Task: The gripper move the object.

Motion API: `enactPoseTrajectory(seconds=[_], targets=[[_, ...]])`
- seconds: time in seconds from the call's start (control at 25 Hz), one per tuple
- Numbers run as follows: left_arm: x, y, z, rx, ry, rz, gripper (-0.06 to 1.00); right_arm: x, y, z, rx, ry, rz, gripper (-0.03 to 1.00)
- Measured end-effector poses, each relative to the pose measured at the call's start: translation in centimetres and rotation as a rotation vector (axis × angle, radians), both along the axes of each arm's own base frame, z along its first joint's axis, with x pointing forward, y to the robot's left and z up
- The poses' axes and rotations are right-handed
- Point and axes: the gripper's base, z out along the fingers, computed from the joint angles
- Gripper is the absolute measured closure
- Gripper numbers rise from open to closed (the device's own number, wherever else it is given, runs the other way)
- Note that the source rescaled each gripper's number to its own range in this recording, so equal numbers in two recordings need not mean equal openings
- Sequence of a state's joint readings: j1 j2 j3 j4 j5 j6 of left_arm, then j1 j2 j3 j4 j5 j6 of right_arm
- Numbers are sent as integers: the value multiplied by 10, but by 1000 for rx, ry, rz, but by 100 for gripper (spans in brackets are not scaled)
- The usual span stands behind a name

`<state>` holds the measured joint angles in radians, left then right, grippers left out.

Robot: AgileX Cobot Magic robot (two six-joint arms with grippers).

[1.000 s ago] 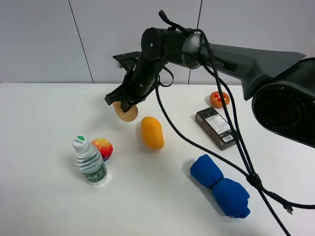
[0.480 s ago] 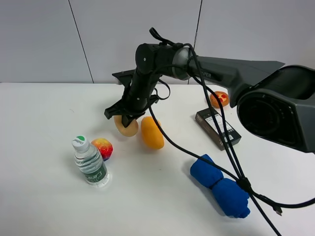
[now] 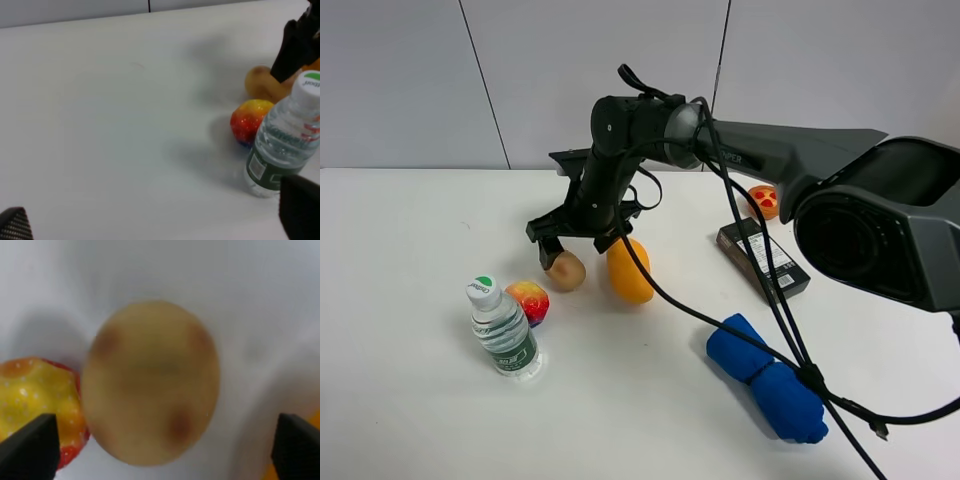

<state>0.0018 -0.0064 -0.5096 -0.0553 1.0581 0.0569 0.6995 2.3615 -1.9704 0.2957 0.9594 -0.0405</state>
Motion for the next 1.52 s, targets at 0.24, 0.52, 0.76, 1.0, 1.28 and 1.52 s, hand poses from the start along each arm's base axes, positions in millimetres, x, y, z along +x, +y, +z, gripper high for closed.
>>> enactPoseTrajectory(seconds=[0.24,0.52,0.76,1.0,1.28,1.52], targets=[[0,0,0,0,0,0,-6,-1,-11,71,47,-182,-2,11],[0,0,0,0,0,0,-6,-14,-80,211,68,-517,-130,11],[0,0,0,0,0,0,-6,-52,-172,301,-3,-710,-304,12],[0,0,0,0,0,0,-6,-124,-268,336,-75,-814,-521,12],[0,0,0,0,0,0,-6,-246,-357,295,-194,-831,-838,12],[0,0,0,0,0,0,-6,-339,-356,218,-130,-858,-875,12]])
